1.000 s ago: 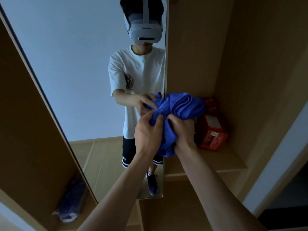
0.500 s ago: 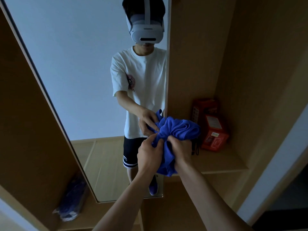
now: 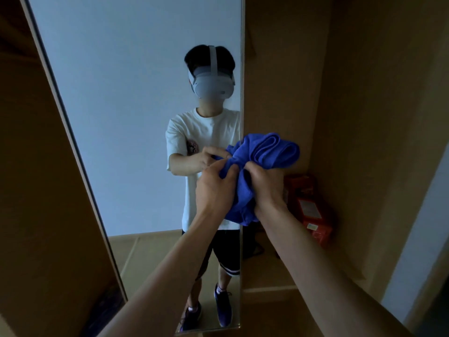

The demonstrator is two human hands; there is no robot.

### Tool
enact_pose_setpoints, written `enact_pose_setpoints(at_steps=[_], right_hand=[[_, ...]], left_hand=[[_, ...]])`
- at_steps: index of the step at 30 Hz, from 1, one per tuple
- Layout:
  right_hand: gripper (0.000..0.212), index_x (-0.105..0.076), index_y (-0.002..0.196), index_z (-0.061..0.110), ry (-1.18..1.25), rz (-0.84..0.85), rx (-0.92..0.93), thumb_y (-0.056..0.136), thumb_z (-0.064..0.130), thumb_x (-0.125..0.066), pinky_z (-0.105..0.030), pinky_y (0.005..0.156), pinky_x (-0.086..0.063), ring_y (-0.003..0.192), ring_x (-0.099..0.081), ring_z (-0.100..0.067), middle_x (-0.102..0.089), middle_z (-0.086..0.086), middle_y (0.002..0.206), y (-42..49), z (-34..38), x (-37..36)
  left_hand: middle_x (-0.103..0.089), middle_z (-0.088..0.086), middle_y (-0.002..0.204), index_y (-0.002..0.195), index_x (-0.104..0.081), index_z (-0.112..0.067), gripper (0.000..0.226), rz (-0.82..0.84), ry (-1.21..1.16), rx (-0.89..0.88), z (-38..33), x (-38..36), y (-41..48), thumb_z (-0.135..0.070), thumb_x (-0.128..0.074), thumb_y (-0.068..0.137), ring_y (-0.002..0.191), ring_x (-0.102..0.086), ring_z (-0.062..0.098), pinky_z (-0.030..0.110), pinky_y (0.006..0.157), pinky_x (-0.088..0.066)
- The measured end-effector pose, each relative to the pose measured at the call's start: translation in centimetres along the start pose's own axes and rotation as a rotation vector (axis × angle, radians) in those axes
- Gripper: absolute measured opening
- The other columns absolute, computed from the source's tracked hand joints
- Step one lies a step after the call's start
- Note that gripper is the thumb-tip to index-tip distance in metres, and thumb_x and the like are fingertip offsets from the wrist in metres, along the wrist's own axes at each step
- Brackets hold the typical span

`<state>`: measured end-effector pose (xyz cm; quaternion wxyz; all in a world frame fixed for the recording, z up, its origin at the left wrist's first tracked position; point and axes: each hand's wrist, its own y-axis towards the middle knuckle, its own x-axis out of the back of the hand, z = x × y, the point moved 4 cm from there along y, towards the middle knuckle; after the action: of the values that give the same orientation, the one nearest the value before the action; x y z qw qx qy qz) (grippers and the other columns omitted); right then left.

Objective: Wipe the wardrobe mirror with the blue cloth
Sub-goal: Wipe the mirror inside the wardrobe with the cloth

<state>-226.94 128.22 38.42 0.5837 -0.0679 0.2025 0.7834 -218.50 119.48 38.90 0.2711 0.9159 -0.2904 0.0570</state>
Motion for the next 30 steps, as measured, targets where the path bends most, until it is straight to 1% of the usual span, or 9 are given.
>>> enact_pose_setpoints(at_steps=[3,7,10,12,16,18,24,26,30], right_hand=[[0.021,-0.046,0.061,0.018,0.007,0.015,0.082,0.069,0.004,-0.061,-0.030,0.050,-0.042,0.053,-0.049,-0.018,-0.048,0.002,0.054,0.5,2.1,-0.8],[0.032,-0.048,0.047,0.026,-0.076,0.018,0.111,0.069,0.006,-0.061,-0.033,0.051,-0.041,0.050,-0.048,-0.013,-0.047,0.010,0.047,0.2,1.5,-0.4],[0.030,-0.056,0.059,0.024,-0.083,0.005,0.056,0.075,0.000,-0.062,-0.032,0.056,-0.045,0.053,-0.056,-0.010,-0.055,0.011,0.053,-0.5,-1.2,0.7],[0.026,-0.056,0.065,0.021,-0.079,-0.008,0.031,0.076,-0.002,-0.062,-0.034,0.056,-0.047,0.056,-0.060,-0.012,-0.059,0.008,0.056,-1.0,-2.8,1.4],[0.030,-0.053,0.063,0.018,-0.088,-0.035,-0.044,0.078,-0.006,-0.061,-0.034,0.053,-0.047,0.055,-0.058,-0.016,-0.057,0.006,0.054,-2.0,-5.6,2.6],[0.028,-0.053,0.063,0.015,-0.082,-0.032,-0.089,0.079,-0.007,-0.060,-0.034,0.053,-0.046,0.053,-0.057,-0.015,-0.057,0.003,0.054,-2.5,-6.8,3.1],[0.019,-0.061,0.067,0.010,-0.055,-0.062,-0.126,0.078,-0.005,-0.063,-0.030,0.052,-0.050,0.053,-0.063,-0.015,-0.064,0.001,0.058,-2.4,-6.2,2.4],[0.027,-0.061,0.060,0.017,-0.018,-0.062,-0.114,0.077,-0.004,-0.063,-0.031,0.050,-0.049,0.050,-0.061,-0.014,-0.062,0.003,0.054,-1.7,-4.9,1.7],[0.039,-0.053,0.048,0.024,0.005,-0.024,-0.044,0.073,-0.005,-0.061,-0.030,0.048,-0.045,0.048,-0.054,-0.012,-0.054,0.007,0.049,-0.2,-1.5,0.2]], left_hand=[[-0.062,-0.017,0.066,0.082,-0.063,-0.035,0.017,-0.037,-0.060,-0.054,-1.7,0.4,0.8,-0.031,-0.061,0.098,0.068,-0.060,0.004,0.028,0.063,-0.043],[-0.070,-0.005,0.083,0.105,-0.071,-0.020,0.020,-0.010,-0.050,-0.002,-0.6,0.3,0.4,-0.036,-0.062,0.098,0.090,-0.069,0.022,0.025,0.065,-0.042],[-0.073,-0.010,0.094,0.121,-0.072,-0.032,0.026,0.008,-0.023,0.045,1.9,-0.1,-1.2,-0.038,-0.063,0.097,0.095,-0.069,0.011,0.008,0.061,-0.040],[-0.075,-0.011,0.100,0.124,-0.070,-0.036,0.028,0.014,-0.027,0.068,3.2,-0.5,-2.3,-0.037,-0.063,0.097,0.096,-0.068,0.007,0.009,0.066,-0.043],[-0.075,-0.013,0.104,0.126,-0.069,-0.037,0.029,0.050,-0.026,0.127,5.4,-1.3,-4.2,-0.037,-0.061,0.098,0.100,-0.069,0.008,0.032,0.088,-0.055],[-0.075,-0.013,0.105,0.128,-0.067,-0.038,0.030,0.062,-0.015,0.155,6.2,-1.5,-4.9,-0.039,-0.060,0.099,0.100,-0.069,0.007,0.037,0.090,-0.057],[-0.069,-0.012,0.089,0.105,-0.072,-0.034,0.013,0.006,0.041,0.076,5.1,-1.3,-4.5,-0.033,-0.060,0.099,0.085,-0.064,0.005,0.022,0.070,-0.045],[-0.065,-0.011,0.089,0.099,-0.071,-0.031,0.009,-0.013,0.079,0.034,3.6,-0.9,-3.2,-0.030,-0.061,0.098,0.084,-0.061,0.007,0.019,0.066,-0.039],[-0.066,-0.006,0.101,0.108,-0.073,-0.030,0.016,-0.034,0.132,-0.045,0.3,0.1,-0.8,-0.027,-0.061,0.098,0.089,-0.060,0.011,0.027,0.074,-0.042]])
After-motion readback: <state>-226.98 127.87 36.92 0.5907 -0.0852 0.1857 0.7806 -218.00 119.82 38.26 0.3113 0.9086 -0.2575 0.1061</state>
